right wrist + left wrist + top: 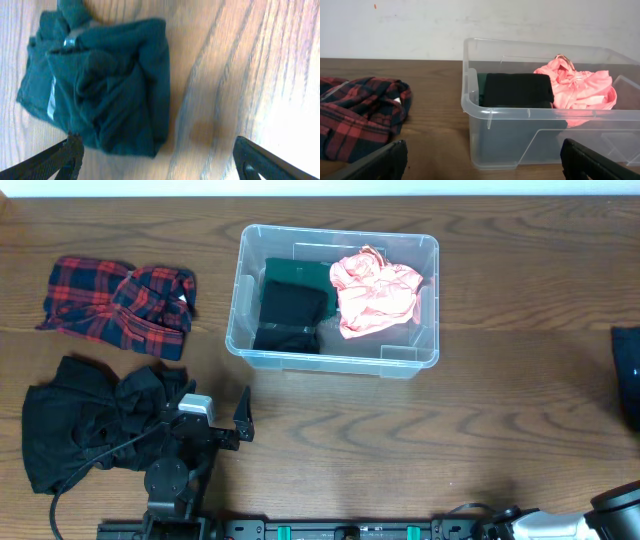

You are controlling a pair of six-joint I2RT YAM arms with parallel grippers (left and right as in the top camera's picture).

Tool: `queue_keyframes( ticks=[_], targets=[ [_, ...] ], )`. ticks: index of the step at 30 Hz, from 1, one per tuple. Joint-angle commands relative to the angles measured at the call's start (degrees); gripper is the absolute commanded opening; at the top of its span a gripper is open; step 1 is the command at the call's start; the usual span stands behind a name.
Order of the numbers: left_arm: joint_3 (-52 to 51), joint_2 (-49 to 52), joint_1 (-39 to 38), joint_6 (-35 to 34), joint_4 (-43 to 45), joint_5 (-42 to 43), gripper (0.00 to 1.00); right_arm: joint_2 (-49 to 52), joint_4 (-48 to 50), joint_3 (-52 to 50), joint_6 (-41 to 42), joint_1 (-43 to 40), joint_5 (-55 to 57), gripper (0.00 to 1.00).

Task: Pack container

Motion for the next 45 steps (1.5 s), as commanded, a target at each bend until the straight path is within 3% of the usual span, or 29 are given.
queue_keyframes(
  ticks=[1,14,23,28,30,32,45],
  targets=[
    [-1.6,0.0,0.3,-0.3,-0.8,0.2,0.98,2.5,1.9,-0.4,0.8,-0.5,1.5,0.91],
    [-1.6,0.0,0.3,-0.3,-0.8,0.2,0.98,10.7,12.5,-0.4,1.3,-0.3,1.4,0.84],
    [-1.6,0.0,0.3,-0.3,-0.8,0.2,0.98,12.5,21.2,-0.4,1.3,2.1,1.1,0.73],
    [-1.6,0.0,0.3,-0.3,-0.8,0.2,0.98,12.5,25.5,-0.4,1.3,5.9,-2.0,0.56],
    [-1.6,0.0,0.3,-0.3,-0.8,0.2,0.98,12.5,26.0,-0.4,2.2,7.7,-2.0,0.25],
    [-1.6,0.0,0.3,-0.3,-0.8,0.2,0.98,12.5,25.7,-0.4,3.4,9.4,-2.2,0.01],
    [-1.6,0.0,0.3,-0.3,-0.8,0.2,0.98,6.3,24.1,-0.4,10.2,13.8,-22.5,0.01]
  ],
)
